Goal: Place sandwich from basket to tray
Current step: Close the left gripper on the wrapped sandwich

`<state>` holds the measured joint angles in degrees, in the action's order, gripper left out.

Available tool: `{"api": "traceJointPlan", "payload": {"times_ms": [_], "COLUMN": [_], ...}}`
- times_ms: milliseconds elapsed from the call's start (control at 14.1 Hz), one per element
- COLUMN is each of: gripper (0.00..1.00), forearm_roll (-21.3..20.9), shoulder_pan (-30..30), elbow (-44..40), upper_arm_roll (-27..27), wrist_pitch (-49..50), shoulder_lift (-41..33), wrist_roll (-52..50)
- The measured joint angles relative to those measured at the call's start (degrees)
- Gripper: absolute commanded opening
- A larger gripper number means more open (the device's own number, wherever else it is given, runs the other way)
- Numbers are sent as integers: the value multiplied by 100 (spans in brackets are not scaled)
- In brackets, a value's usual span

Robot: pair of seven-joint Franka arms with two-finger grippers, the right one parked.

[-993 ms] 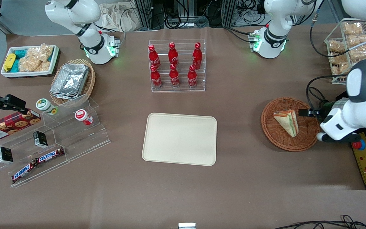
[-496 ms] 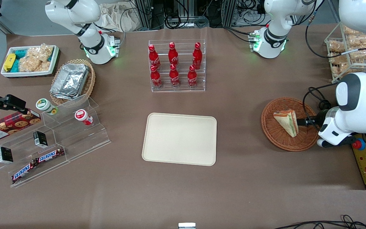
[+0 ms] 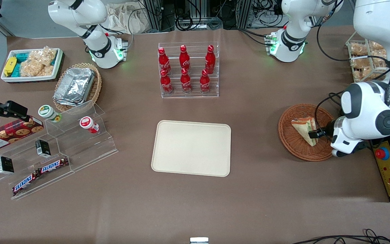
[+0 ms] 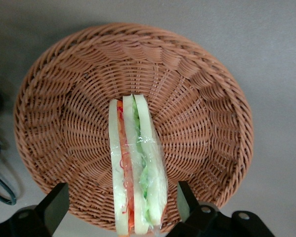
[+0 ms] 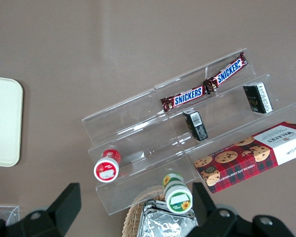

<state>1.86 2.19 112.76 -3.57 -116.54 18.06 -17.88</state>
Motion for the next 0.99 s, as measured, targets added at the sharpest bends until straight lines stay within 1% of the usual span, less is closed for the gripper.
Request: {"api": "traceJointPlan", "payload": {"times_ms": [142, 426, 780, 993], "gripper": [97, 97, 97, 91], "forearm_roll": [0, 5, 16, 46], "shoulder_pan": [5, 6, 6, 6], "elbow": [206, 829, 1059, 1167], "upper_arm_roll": [14, 19, 19, 25], "wrist_pitch": [-294, -1192, -1496, -1651], "shoulder_lift": [-15, -37, -38, -31], "wrist_roll": [-102, -301, -363, -399]}}
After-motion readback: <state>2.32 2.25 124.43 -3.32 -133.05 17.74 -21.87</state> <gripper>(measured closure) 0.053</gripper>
